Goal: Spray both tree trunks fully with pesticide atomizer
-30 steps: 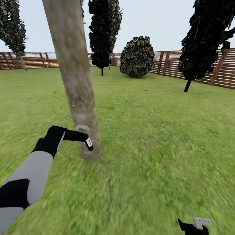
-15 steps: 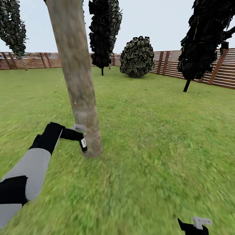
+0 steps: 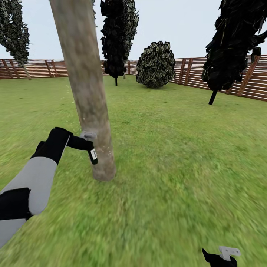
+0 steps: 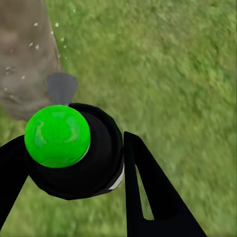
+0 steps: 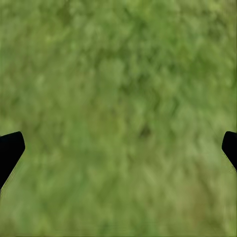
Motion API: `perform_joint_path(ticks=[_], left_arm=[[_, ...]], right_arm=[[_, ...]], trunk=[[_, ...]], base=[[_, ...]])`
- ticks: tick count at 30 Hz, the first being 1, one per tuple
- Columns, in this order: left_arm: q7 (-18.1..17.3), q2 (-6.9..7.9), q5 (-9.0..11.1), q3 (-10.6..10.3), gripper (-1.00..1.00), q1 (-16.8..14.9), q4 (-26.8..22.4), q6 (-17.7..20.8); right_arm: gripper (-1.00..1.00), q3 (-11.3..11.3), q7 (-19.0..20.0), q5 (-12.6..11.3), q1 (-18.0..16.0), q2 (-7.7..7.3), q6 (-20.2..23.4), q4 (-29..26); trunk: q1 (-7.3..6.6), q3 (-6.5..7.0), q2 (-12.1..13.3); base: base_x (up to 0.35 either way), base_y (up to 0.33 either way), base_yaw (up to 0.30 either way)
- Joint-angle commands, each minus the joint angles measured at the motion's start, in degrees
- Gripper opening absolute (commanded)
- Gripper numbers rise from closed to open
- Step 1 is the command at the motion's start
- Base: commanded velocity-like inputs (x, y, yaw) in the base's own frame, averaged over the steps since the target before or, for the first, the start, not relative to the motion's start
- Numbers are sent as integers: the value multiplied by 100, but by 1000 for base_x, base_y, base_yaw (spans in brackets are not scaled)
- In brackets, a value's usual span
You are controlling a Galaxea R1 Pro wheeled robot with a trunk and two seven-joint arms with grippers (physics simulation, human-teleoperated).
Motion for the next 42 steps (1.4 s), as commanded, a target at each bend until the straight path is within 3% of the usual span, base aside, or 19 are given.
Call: perform_joint_path(ticks=[1,3,9,12,13,17,25,34,42], left_arm=[[2,-3,10,0,-100,24,2,-4],[2,-1,18,-23,-100,77,17,-11],[-5,-19,13,-210,-100,706,8,-47],[18,21,9,-191,-100,621,-58,22],[27,16,9,-198,-100,392,-76,113],[35,-54,-12,-218,-100,233,-83,326],[29,-7,-35,-237,-100,323,-11,261],[98,-5,-30,-229,-100,798,-46,235],[115,80,-29,-160,-100,771,-91,247]], right_arm=[[100,0,0,0,0,-1,0,0],[100,0,0,0,0,-1,0,0],[100,6,0,0,0,3,0,0],[100,3,0,0,0,3,0,1],[100,4,0,0,0,5,0,2],[100,0,0,0,0,5,0,1],[100,5,0,0,0,3,0,6],[100,8,0,0,0,7,0,7],[100,8,0,0,0,6,0,9]], trunk=[[0,0,0],[0,0,0],[0,0,0],[0,0,0],[0,0,0],[0,0,0],[0,0,0],[0,0,0],[0,0,0]], base=[[279,0,0],[114,0,0],[14,0,0],[0,0,0],[0,0,0],[0,0,0],[152,0,0],[4,0,0],[188,0,0]])
